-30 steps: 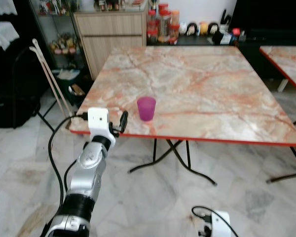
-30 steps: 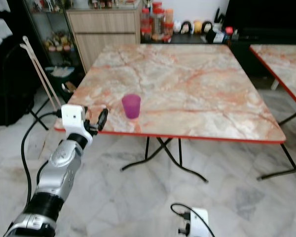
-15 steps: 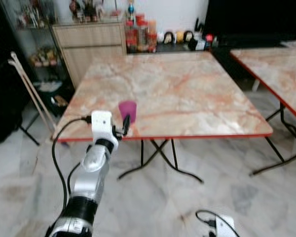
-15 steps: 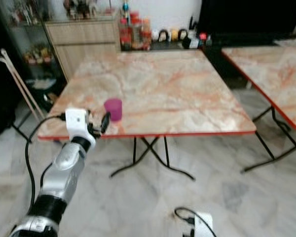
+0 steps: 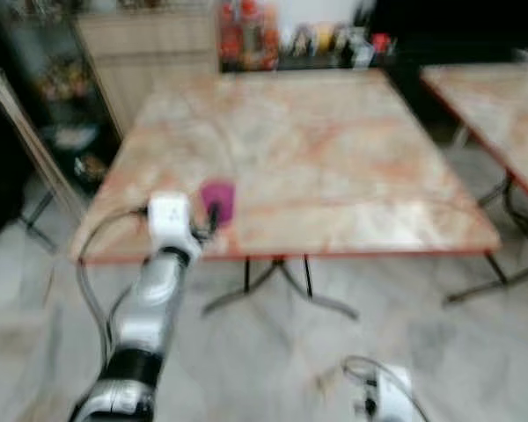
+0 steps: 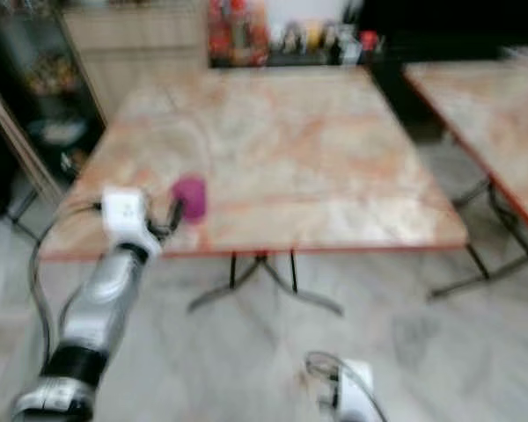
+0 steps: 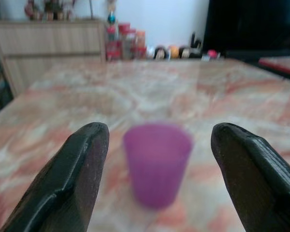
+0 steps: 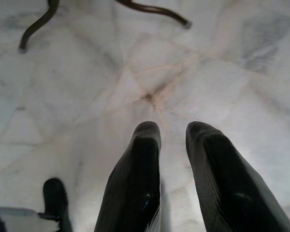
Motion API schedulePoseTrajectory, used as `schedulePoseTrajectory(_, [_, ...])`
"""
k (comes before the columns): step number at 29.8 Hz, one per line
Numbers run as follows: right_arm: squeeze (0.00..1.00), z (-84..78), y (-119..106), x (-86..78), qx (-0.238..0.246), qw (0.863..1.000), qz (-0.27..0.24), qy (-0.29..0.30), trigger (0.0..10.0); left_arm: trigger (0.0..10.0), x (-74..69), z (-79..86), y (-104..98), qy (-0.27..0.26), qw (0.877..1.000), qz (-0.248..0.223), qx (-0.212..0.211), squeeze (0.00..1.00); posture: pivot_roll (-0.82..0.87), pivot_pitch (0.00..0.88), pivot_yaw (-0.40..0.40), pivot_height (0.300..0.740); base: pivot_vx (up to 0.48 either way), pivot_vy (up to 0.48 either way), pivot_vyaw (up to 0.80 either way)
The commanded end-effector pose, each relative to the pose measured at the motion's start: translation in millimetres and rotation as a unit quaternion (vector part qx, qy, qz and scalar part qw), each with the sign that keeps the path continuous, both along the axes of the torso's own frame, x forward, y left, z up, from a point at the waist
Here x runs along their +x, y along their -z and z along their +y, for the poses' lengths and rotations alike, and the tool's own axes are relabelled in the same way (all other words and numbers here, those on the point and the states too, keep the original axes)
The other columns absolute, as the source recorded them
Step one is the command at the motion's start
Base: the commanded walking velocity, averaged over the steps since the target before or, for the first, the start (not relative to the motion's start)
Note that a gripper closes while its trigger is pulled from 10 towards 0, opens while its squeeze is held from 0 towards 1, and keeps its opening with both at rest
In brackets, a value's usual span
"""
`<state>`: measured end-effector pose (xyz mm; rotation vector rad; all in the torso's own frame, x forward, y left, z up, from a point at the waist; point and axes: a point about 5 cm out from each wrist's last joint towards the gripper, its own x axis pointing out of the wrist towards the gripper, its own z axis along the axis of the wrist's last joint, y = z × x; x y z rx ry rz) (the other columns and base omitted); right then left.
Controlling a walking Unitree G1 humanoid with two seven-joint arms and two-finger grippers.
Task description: Setting the table
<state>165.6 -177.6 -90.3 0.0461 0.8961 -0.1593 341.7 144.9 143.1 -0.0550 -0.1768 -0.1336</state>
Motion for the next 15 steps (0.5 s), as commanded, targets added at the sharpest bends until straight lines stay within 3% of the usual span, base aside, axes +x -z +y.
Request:
schedulePoseTrajectory(1, [0.00,-6.9,0.8,-3.2,-0.008,1.000,0.006,0.003,10.0,10.0,0.1,-8.4,-0.7,0.012,1.000,-0.002,0.001,0.00,0.05,0.000,0.006,0.740,0.251,0.000,0.00])
schedulePoseTrajectory(15, [0.00,-7.1,1.4,-4.5,-0.007,1.000,0.009,0.004,10.0,10.0,0.7,-4.8,-1.3,0.006,1.000,-0.002,0.002,0.00,0.05,0.000,0.004,0.740,0.247,0.000,0.00])
